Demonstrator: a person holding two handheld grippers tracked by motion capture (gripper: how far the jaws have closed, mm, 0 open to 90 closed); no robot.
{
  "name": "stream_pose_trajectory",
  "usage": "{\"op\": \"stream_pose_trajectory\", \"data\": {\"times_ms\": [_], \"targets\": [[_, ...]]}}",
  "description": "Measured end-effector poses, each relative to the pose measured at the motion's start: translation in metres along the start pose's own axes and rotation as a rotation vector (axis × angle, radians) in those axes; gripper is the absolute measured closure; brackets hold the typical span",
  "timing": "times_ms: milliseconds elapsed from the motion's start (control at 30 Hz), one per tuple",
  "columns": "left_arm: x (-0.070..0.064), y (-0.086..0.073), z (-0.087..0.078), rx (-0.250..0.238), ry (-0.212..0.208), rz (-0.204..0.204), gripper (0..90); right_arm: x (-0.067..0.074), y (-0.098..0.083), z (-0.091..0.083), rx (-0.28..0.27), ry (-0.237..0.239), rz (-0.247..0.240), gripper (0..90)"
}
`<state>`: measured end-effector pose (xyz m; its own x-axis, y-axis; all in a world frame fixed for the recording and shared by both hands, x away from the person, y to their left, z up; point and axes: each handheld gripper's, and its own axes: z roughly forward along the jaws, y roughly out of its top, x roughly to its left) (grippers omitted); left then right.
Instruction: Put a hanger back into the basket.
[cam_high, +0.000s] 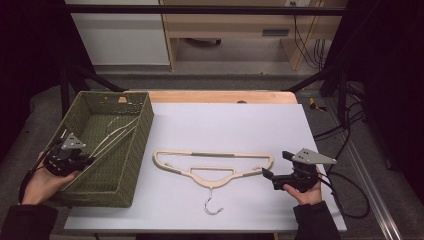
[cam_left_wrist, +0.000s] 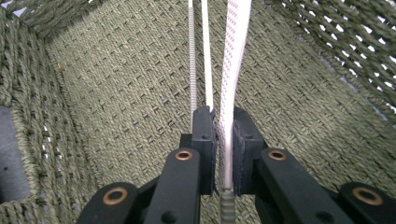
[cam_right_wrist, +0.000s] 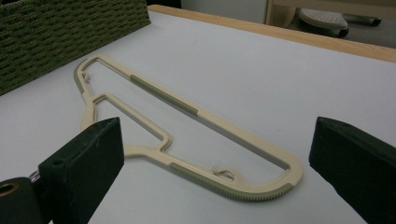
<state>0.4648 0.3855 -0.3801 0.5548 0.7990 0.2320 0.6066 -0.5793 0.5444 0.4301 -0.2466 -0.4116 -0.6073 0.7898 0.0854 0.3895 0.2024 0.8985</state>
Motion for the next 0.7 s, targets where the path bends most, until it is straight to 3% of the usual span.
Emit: {"op": "stream_pose_trajectory", "data": {"times_ms": [100, 167, 200, 333, 467, 700], "targets": [[-0.001, 0.000, 0.002, 0.014, 0.001, 0.001, 78.0, 0.000, 0.000, 0.000, -0.001, 0.001, 0.002, 3.7], [-0.004, -0.002, 0.008, 0.066, -0.021, 0.017, 74.9, 0.000, 0.000, 0.000, -0.002, 0.002, 0.002, 3.8], [-0.008, -0.002, 0.013, 0.126, 0.016, 0.056, 75.4, 0.000, 0.000, 0.000, -0.002, 0.003, 0.001, 3.8], [-0.010, -0.002, 0.014, 0.133, 0.023, 0.067, 76.5, 0.000, 0.000, 0.000, -0.001, 0.003, -0.002, 3.8], [-0.011, -0.003, 0.015, 0.142, -0.010, 0.066, 74.3, 0.000, 0.000, 0.000, -0.002, 0.004, -0.003, 3.8], [-0.011, -0.003, 0.016, 0.155, -0.022, 0.079, 75.6, 0.000, 0.000, 0.000, 0.000, 0.004, -0.001, 3.8]]}}
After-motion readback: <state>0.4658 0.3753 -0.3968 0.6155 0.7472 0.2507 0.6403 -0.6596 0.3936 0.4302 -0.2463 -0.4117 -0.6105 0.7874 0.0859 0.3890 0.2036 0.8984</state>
